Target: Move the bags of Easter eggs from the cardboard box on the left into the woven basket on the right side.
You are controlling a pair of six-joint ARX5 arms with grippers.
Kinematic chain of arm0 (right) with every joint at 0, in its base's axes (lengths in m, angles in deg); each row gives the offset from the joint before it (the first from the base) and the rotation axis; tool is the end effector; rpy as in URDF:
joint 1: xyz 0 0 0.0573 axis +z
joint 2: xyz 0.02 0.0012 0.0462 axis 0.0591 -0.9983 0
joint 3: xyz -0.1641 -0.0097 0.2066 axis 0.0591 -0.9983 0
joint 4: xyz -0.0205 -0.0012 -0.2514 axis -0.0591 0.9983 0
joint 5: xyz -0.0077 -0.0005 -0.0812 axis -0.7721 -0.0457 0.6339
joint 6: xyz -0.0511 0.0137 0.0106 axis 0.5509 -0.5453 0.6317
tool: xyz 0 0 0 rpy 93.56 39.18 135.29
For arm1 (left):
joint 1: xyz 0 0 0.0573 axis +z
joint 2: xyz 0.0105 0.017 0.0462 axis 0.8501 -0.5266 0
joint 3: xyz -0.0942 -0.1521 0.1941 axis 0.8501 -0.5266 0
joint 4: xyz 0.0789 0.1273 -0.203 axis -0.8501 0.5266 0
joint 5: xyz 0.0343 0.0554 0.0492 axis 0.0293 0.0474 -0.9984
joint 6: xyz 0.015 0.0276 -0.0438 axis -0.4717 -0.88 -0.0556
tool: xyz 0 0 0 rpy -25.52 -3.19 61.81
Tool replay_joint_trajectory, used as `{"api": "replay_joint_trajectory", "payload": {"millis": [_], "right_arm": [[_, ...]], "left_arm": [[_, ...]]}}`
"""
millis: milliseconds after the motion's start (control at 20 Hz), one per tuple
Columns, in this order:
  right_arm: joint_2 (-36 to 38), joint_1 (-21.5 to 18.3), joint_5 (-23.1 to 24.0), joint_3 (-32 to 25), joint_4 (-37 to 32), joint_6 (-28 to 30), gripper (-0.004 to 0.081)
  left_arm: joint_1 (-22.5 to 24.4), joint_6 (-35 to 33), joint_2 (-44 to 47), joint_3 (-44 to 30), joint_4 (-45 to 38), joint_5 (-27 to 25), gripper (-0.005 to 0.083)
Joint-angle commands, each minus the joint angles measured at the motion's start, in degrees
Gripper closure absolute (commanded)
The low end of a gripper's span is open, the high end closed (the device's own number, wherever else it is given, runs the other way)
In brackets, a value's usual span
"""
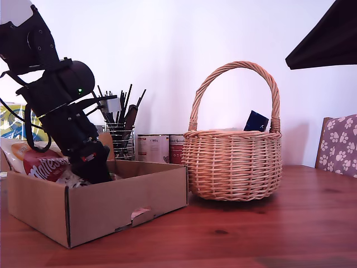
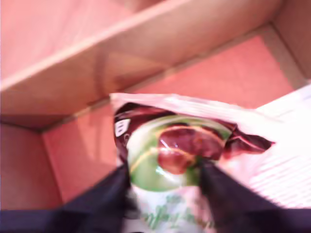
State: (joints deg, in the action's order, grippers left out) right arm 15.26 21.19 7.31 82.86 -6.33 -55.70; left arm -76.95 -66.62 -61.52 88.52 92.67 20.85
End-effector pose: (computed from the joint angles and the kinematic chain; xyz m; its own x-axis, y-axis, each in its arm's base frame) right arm 0.1248 0.0720 0.2354 0.5341 0.7593 -0.3718 -0.7222 0.6384 0.2662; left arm 0.3524 -0.1286 0.1558 0.3226 -0.4229 -0.8468 0.8823 0.4584 0.1072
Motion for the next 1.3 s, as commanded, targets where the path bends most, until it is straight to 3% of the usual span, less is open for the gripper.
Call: {"api": "replay_joint_trajectory", "payload": {"millis": [0,400,800,1100,1250], "right_arm": [[0.0,0.22,0.0,0.26,-0.59,0.33,0.0782],[0.0,0.22,0.0,0.26,-0.63,0.35,0.0782],[0.02,0.22,0.0,0.28,-0.63,0.35,0.0782],[0.02,0.22,0.0,0.31,-1.36,0.33,0.0782],[0.02,0.22,0.0,0.31,-1.46,0.33,0.0782]], "left_arm": [[-0.22,-0.11,-3.93,-2.19,1.73,-0.66,0.0732],[-1.05,0.63,-0.35,5.09,9.46,-0.79,0.0735],[-1.29,2.71,13.53,6.1,9.75,4.35,0.0735],[-3.58,12.26,17.79,6.1,0.46,15.37,0.0735],[-7.87,16.35,17.22,6.1,-8.07,16.37,0.0735]]}}
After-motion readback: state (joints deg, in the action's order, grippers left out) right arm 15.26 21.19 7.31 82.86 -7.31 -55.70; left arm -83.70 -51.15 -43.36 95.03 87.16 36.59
